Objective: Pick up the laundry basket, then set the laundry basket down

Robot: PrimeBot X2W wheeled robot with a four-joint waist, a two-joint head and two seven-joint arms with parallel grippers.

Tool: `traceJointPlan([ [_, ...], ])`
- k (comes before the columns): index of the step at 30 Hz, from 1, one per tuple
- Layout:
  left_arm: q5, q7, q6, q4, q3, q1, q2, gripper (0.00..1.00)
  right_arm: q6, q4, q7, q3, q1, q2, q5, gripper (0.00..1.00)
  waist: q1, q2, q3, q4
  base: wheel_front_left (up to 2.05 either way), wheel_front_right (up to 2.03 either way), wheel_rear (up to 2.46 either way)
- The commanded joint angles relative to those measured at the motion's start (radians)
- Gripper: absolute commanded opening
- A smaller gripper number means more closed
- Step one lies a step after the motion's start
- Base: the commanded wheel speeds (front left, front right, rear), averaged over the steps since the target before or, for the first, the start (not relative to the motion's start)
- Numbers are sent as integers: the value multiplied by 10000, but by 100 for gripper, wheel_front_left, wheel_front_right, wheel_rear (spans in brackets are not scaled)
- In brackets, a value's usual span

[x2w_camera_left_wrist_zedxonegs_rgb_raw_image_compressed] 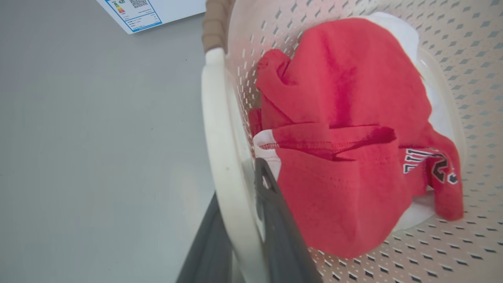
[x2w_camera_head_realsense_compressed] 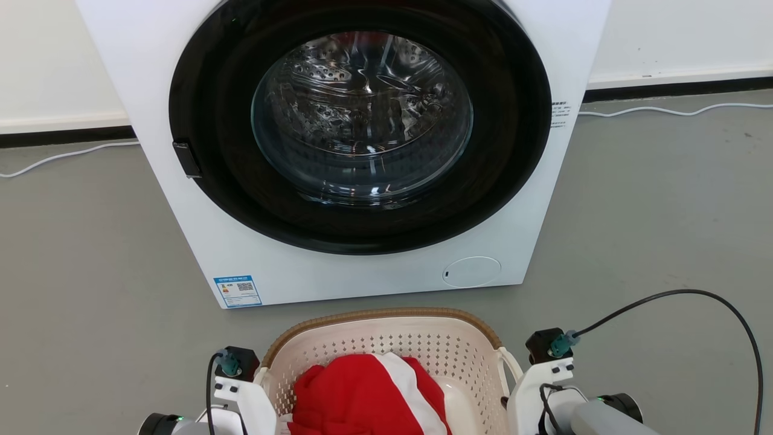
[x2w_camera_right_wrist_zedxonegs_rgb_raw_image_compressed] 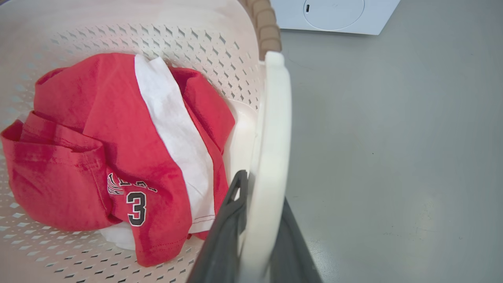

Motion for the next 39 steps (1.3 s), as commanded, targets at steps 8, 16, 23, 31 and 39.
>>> traceJointPlan([
  [8,-127,-270,-78,-80,-44,-577,272,0,177,-100,-222,303,-382,153,152,0,0,-1,37,42,0,0,0],
  [16,-201,-403,-79,-6,-256,-829,320,0,177,-200,-615,425,-506,153,283,0,0,-1,361,95,0,0,0],
  [23,-30,-1058,135,131,-297,-1563,367,0,177,-84,-1928,434,-1006,153,88,0,0,-1,1383,138,0,0,0],
  [31,97,-1741,376,273,-279,-2438,320,0,177,111,-3157,463,-1626,153,-96,0,0,-1,3023,222,0,0,0],
  [39,273,-2468,648,425,-319,-3223,314,0,177,166,-3893,530,-2307,84,-176,0,0,-1,4657,291,0,0,0],
])
